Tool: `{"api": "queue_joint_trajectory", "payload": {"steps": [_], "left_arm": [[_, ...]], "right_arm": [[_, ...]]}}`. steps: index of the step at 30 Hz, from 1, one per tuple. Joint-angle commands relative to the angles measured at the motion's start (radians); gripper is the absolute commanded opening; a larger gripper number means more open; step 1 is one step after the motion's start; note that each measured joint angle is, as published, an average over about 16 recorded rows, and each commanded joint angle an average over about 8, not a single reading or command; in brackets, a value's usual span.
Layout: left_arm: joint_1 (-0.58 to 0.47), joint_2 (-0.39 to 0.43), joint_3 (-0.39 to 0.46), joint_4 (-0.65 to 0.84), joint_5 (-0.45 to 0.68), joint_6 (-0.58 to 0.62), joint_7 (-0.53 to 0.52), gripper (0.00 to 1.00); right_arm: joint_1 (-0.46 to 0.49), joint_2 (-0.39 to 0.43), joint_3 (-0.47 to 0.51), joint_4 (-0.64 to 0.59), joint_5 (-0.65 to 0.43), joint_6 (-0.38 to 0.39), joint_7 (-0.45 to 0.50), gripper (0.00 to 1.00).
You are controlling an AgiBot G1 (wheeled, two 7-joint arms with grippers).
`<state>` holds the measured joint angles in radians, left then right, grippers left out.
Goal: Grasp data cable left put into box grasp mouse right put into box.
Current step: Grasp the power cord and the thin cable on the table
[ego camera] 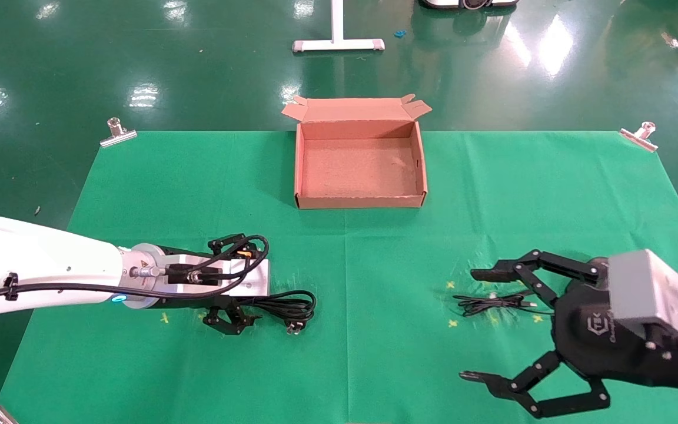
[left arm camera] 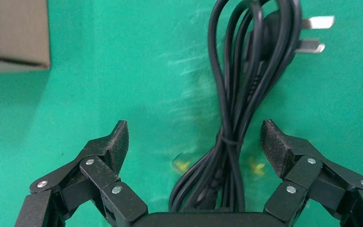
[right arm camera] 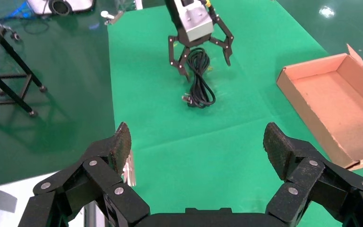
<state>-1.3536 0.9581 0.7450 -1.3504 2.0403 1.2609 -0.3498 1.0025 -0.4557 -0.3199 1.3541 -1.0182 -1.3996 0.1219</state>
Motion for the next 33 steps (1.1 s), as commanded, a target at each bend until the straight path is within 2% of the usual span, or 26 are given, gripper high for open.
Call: {"api": "queue_joint_trajectory", "payload": {"steps": [1, 8, 15, 23, 33], "left_arm": [[-0.001, 0.002, 0.002, 0.0, 0.009, 0.002, -0.011, 1.0], [-0.004, 0.006, 0.005, -0.001, 0.018, 0.006, -0.021, 1.0], [-0.004, 0.006, 0.005, -0.001, 0.018, 0.006, -0.021, 1.0], [-0.004, 0.006, 0.005, -0.001, 0.018, 0.006, -0.021, 1.0], [-0.004, 0.006, 0.005, -0.001, 0.018, 0.006, -0.021, 1.0]], "right_arm": [[-0.004, 0.004, 0.001, 0.001, -0.006, 0.002, -0.009, 1.0], [0.032, -0.015, -0.08, 0.001, -0.282, 0.082, 0.02, 1.0], [0.095, -0.08, -0.15, -0.005, -0.522, 0.153, 0.142, 1.0], [0.133, -0.156, -0.181, -0.025, -0.6, 0.181, 0.273, 1.0], [0.131, -0.22, -0.203, -0.067, -0.672, 0.243, 0.326, 1.0]]}}
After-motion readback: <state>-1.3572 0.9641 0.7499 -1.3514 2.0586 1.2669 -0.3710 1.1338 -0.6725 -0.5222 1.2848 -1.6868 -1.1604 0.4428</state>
